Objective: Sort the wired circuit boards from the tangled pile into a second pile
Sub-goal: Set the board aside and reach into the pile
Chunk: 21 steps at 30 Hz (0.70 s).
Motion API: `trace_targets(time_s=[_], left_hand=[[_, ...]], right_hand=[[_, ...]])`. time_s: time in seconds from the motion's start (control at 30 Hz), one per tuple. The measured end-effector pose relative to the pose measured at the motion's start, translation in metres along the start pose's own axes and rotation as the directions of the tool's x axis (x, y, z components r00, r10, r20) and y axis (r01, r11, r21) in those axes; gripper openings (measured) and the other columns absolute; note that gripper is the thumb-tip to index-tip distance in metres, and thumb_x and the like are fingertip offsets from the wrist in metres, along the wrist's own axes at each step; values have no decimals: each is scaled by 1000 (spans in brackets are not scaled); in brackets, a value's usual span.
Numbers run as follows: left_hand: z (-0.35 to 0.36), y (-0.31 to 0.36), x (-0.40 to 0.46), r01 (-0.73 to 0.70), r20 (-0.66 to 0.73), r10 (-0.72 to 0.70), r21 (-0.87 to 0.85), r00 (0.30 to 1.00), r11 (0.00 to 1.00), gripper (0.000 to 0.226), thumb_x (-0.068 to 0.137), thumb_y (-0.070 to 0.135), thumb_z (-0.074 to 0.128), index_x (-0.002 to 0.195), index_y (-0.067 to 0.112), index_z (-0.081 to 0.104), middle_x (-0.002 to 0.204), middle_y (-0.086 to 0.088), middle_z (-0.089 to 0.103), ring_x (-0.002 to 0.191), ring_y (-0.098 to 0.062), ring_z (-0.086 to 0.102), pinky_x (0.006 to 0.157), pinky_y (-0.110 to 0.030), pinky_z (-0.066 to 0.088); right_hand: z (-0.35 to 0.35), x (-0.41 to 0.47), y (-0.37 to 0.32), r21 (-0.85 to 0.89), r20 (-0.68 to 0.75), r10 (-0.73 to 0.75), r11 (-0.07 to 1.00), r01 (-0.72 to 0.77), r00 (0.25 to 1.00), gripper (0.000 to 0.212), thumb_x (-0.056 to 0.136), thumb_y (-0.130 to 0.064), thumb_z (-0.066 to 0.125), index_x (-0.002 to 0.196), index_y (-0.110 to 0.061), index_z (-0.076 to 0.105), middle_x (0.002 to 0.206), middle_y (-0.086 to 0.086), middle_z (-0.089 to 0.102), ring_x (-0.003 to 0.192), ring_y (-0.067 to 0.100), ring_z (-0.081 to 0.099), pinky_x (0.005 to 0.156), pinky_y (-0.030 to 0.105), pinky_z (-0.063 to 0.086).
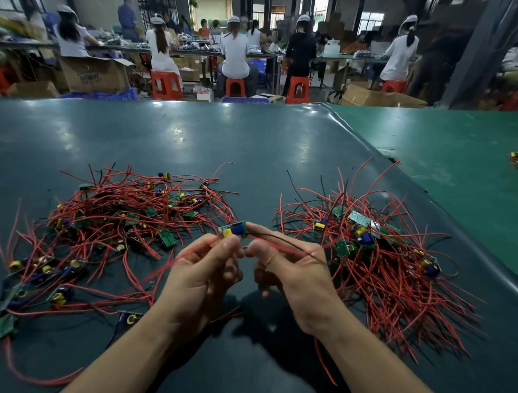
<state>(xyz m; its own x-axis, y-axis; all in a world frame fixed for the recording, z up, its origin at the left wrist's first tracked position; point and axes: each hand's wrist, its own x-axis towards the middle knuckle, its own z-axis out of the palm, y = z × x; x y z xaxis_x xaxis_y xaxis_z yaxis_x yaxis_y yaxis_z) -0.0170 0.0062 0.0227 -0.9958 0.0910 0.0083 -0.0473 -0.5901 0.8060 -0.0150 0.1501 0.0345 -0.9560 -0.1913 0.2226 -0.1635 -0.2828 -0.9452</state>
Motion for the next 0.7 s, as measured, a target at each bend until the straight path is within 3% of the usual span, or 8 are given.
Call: trace_targets(time_s=[0.07, 0.17, 0.23, 0.27, 0.33, 0.47, 0.7], left_hand=[[3, -3, -1, -15, 4, 14, 54, 1000, 998, 4, 66, 19, 72, 67, 17, 68, 60, 0, 51, 49, -7, 47, 52, -17, 46], [3, -5, -2, -12, 21, 11, 60, 1000, 998, 21, 63, 18, 76, 79, 9, 64, 68, -7, 59, 60, -14, 56, 59, -25, 51], [2, -6, -1, -9, 31, 7, 66, 999, 998, 32, 67, 4, 81, 88, 0, 57, 72, -14, 58, 63, -23, 55, 61, -34, 50], [2, -7, 0, -15, 41, 12, 77, 999, 997, 25, 71, 1, 78, 85, 0, 56, 69, -14, 55, 60, -23, 52, 60, -35, 46], [2, -8, 1, -22, 47, 17, 98, 999, 995, 14, 75, 9, 69, 71, 7, 56, 61, -8, 53, 54, -15, 48, 59, -28, 44], [3, -7, 2, -49, 54, 43, 104, 998, 993, 19, 73, 8, 72, 60, 14, 60, 58, -4, 52, 51, -10, 46, 58, -23, 44], [4, -4, 5, -124, -56, 129, 89, 990, 988, 20, 71, 13, 60, 66, 8, 41, 53, -2, 45, 46, -12, 37, 57, -23, 43]], right_hand=[[-1, 0, 0, 80, -39, 51, 996, -48, 998, 21, 77, -28, 69, 93, -20, 80, 71, 3, 66, 48, 12, 50, 39, 21, 40], [2, 1, 6, 71, -86, 99, 993, -93, 991, 22, 74, -33, 70, 84, -15, 79, 67, 6, 63, 44, 13, 48, 37, 20, 37], [6, 0, 11, 54, -97, 101, 994, -96, 990, 22, 74, -35, 71, 81, -16, 79, 63, 9, 58, 43, 12, 45, 36, 19, 34], [7, 0, 12, 53, -108, 93, 995, -88, 990, 21, 74, -35, 71, 82, -17, 79, 59, 7, 56, 41, 12, 44, 36, 18, 33], [7, 0, 12, 47, -144, 70, 997, -64, 987, 20, 73, -34, 72, 83, -17, 79, 52, 1, 53, 39, 9, 42, 36, 16, 31], [8, 2, 13, 83, -210, 69, 995, -52, 975, 19, 71, -32, 75, 81, -17, 80, 52, -1, 56, 40, 7, 44, 39, 16, 34], [-5, 12, 3, 187, -338, 74, 982, -10, 938, 18, 79, -29, 70, 77, -14, 78, 57, -2, 55, 37, 4, 37, 35, 15, 25]])
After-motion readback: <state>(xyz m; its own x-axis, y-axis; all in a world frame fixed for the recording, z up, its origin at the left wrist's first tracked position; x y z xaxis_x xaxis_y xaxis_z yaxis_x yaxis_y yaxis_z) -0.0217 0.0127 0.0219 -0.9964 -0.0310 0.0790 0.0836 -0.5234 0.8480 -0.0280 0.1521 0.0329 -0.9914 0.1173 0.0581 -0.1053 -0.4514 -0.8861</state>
